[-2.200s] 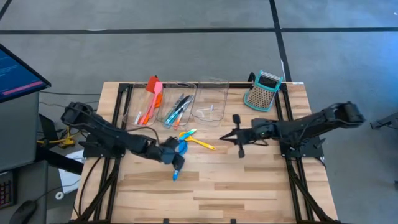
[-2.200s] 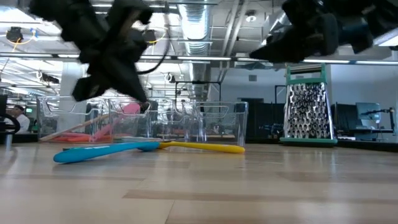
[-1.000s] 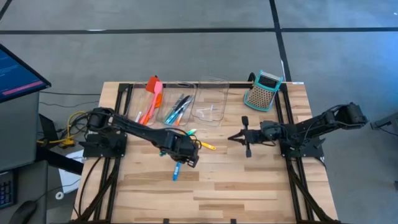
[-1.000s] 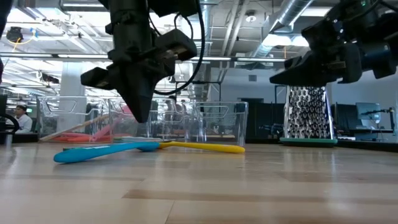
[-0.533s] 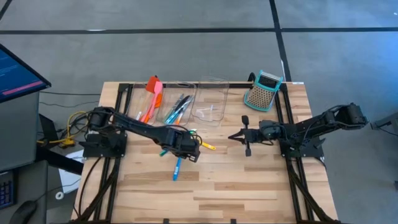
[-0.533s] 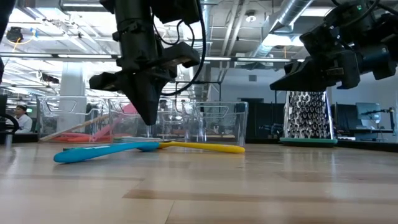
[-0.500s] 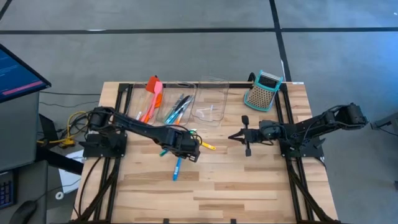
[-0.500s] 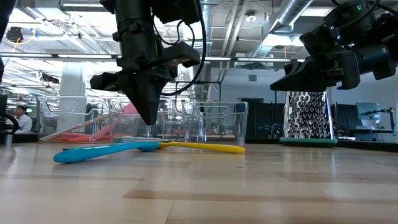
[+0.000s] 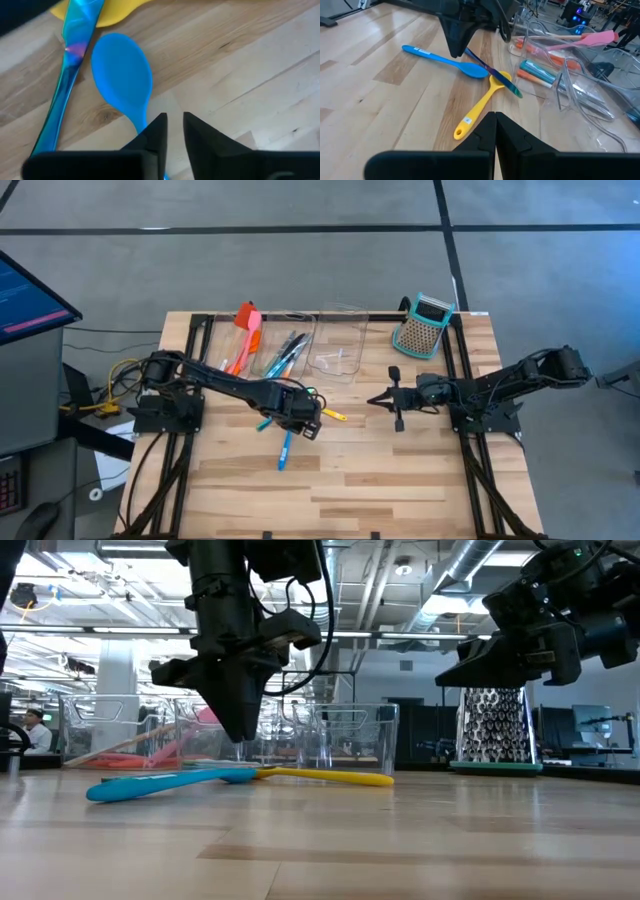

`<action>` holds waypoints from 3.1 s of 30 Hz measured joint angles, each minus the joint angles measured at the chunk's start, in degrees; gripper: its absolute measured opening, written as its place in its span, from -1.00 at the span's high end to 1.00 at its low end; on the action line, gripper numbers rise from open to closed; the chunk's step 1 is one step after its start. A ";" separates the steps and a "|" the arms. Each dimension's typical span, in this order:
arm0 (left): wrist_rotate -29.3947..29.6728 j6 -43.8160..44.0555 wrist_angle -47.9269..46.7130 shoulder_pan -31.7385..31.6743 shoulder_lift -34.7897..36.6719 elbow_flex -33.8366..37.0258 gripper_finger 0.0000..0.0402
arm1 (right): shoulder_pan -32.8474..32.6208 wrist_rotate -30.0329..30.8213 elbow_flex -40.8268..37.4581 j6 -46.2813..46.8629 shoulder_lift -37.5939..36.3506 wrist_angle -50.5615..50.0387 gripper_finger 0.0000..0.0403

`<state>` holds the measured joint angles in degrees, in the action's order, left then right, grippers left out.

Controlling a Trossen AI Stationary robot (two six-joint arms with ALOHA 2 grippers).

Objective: Pick & Place Kitchen Items
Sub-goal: Put the blue serving spoon into the right transparent bin

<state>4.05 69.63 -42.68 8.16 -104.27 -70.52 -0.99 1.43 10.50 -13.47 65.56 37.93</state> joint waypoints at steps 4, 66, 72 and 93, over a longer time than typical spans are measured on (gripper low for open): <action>-0.02 0.01 -1.38 0.00 0.00 0.00 0.59 | 0.00 0.00 0.00 0.00 0.00 -0.35 1.00; 1.06 13.33 12.86 1.05 0.22 13.18 0.86 | -0.07 0.00 0.00 0.04 0.02 -1.10 1.00; 2.71 12.86 13.76 2.82 0.11 13.16 0.94 | -0.06 0.00 0.00 0.02 0.02 -1.10 1.00; 12.89 5.62 13.72 4.57 18.09 13.27 0.97 | -0.09 0.00 0.00 0.48 0.02 -1.10 1.00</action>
<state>16.94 75.25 -28.96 12.73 -86.17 -57.25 -1.08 1.43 10.50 -12.99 65.58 36.84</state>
